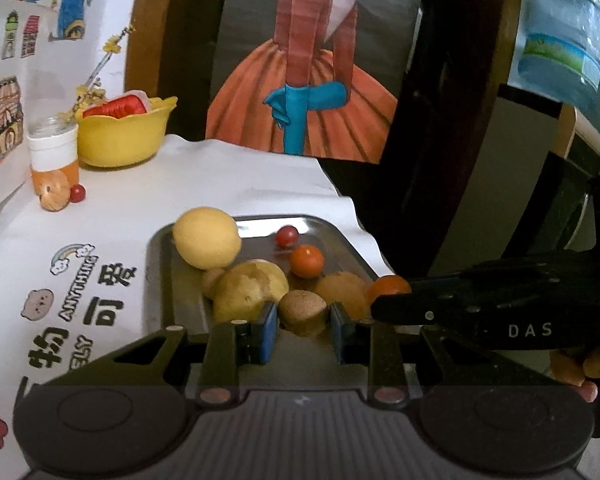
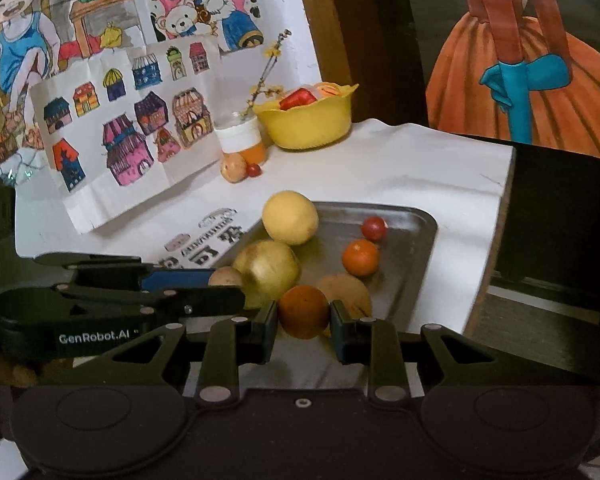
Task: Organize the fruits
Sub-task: 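Open both tools to drop the brown fruit and orange tomato onto the tray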
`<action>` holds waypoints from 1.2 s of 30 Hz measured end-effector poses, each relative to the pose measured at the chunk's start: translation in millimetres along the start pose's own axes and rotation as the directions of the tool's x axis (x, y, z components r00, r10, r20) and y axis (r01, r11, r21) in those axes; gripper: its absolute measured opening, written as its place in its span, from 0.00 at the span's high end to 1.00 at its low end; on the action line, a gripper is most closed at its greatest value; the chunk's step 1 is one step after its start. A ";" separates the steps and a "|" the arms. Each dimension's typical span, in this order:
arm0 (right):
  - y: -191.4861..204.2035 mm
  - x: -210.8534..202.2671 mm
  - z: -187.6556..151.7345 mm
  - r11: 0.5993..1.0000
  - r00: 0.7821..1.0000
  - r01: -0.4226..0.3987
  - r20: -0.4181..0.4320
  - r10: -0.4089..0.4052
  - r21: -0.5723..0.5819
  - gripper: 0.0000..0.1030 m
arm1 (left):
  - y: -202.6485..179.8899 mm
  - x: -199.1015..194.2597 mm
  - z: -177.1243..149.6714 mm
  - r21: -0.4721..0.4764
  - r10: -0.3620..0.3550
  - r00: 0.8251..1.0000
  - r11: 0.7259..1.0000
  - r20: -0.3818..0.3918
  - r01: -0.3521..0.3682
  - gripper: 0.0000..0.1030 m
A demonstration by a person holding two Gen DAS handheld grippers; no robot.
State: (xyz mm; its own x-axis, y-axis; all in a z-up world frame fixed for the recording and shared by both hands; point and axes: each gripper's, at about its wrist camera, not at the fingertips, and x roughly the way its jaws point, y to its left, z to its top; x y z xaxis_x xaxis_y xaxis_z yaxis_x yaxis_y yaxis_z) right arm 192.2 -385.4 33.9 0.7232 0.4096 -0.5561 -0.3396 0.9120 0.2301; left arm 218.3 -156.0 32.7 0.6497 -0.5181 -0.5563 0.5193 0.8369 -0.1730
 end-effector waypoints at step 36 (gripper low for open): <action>15.8 -1.3 -39.3 0.990 0.996 0.083 0.055 -0.077 -0.114 0.55 | -2.7 22.4 -20.3 -0.055 0.039 0.992 0.997 -0.122 -0.046 0.62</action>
State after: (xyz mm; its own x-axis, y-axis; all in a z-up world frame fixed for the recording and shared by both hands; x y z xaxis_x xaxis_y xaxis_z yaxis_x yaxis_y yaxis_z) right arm 162.3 -372.4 6.9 0.7791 0.3390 -0.5274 -0.3449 0.9342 0.0910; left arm 220.2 -166.2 4.2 0.5969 -0.4593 -0.6579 0.4571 0.8685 -0.1917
